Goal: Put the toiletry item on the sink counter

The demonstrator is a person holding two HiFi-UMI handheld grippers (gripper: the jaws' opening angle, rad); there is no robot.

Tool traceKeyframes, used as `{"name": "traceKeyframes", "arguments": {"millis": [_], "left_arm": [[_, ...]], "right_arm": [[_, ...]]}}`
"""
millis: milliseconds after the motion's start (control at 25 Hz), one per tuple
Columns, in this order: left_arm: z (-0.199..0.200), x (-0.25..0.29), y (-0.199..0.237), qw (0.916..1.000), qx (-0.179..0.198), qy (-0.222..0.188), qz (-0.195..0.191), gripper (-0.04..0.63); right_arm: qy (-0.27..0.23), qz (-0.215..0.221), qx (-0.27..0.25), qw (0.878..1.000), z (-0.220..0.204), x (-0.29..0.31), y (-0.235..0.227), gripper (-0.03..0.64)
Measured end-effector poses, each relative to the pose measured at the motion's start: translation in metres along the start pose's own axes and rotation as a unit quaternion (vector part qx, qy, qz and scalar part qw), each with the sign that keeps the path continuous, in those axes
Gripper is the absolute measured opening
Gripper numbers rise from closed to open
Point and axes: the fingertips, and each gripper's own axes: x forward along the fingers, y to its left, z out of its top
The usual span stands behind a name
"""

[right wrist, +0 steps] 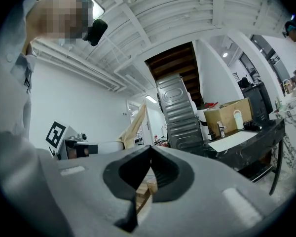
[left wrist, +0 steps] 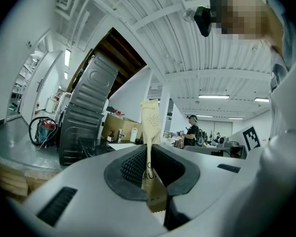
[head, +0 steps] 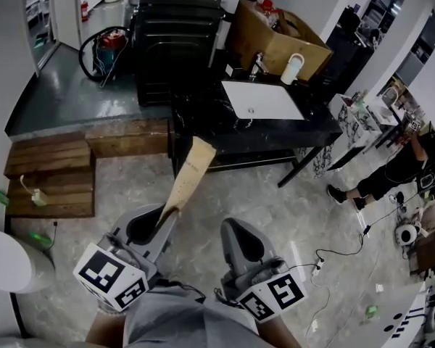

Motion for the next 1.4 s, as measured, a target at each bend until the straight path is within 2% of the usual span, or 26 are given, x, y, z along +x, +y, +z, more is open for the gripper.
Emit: {"name": "traceKeyframes", "arguments": {"millis": [560, 1000, 1400], "left_arm": [[-0.001, 0.039, 0.044, 0.9999, -0.002, 0.003, -0.013, 0.040], [-0.001, 0.045, 0.054, 0.9999, -0.010, 0.002, -0.007, 0.040], [-0.004, 0.075, 0.069, 0.9998, -0.009, 0.010, 0.012, 0.040]], "right_arm": [[-0.001, -0.024, 0.009, 1.000, -0.006, 0.042, -0.032, -0.002], [0.004, -0.022, 0.007, 1.000, -0.005, 0.051, -0.037, -0.002], [0.013, -0.001, 0.017, 1.000, -0.008, 0.079, -0.068, -0.002]]}}
